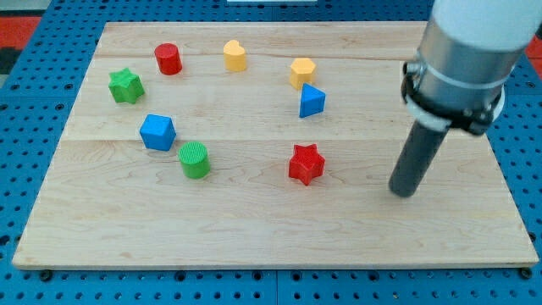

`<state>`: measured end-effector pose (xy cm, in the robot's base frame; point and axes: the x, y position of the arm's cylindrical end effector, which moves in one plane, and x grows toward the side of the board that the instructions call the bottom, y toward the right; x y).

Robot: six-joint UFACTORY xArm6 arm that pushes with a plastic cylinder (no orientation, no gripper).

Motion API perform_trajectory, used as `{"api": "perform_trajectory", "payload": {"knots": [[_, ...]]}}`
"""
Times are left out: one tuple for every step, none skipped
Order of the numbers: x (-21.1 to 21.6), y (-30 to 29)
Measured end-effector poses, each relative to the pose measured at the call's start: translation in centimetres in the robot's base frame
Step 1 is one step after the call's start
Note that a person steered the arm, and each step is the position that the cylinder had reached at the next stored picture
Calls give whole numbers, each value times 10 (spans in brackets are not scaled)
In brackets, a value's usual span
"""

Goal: Slide red star up diagonal to the triangle

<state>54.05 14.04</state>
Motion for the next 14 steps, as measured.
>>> {"api": "perform_trajectory", "payload": {"knots": [[1, -72], [-14, -107], [-37, -122], [-22, -122], [-6, -118], [-5, -70], [-15, -88], [-27, -98], [-39, -98], [-44, -82], [-74, -91], [-83, -113], [-81, -132], [-60, -161]]}}
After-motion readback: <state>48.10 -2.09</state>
